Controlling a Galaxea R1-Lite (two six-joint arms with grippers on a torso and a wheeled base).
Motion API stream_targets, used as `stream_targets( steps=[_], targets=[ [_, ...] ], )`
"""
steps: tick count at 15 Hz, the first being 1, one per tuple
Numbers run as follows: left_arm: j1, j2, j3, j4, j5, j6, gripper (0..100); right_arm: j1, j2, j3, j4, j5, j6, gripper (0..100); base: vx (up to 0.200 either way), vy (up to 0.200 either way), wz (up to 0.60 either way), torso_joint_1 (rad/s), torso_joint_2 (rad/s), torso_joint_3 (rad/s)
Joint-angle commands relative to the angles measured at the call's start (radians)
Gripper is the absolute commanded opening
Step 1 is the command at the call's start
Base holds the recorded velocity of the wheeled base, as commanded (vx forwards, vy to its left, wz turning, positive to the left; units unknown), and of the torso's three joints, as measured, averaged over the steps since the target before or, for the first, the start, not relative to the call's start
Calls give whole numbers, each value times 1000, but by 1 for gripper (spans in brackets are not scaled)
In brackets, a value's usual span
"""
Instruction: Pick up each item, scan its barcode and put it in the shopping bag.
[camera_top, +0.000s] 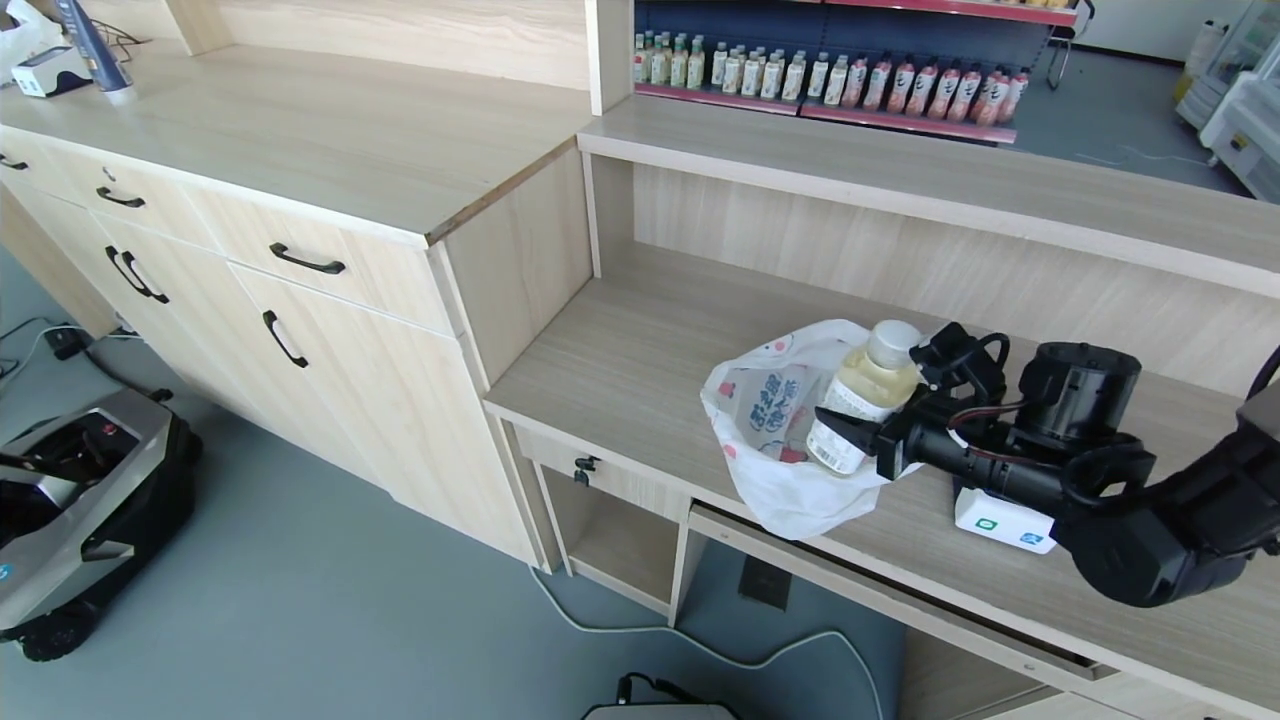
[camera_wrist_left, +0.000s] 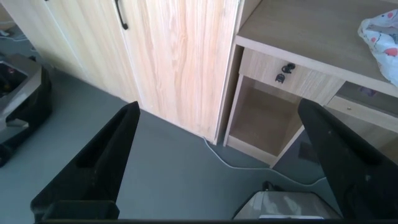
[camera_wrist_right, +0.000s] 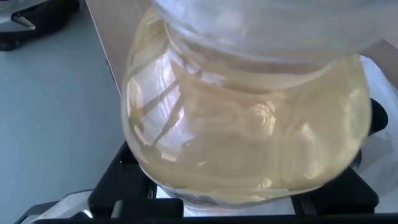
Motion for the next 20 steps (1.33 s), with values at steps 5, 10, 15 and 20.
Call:
stream_targets(
  steps=[5, 10, 15, 20],
  targets=[
    [0, 0, 0, 0, 0, -2, 100, -1, 97, -115, -13, 1, 8, 0, 0, 0, 0, 0, 0, 0],
    [0, 0, 0, 0, 0, 0, 100, -4, 157, -107, -44, 4, 13, 0, 0, 0, 0, 0, 0, 0],
    [0, 0, 0, 0, 0, -2, 100, -7, 222, -107, -108, 4, 5, 0, 0, 0, 0, 0, 0, 0],
    [0, 0, 0, 0, 0, 0, 100, -22, 257, -101, -136, 2, -35, 0, 0, 0, 0, 0, 0, 0]
  ],
)
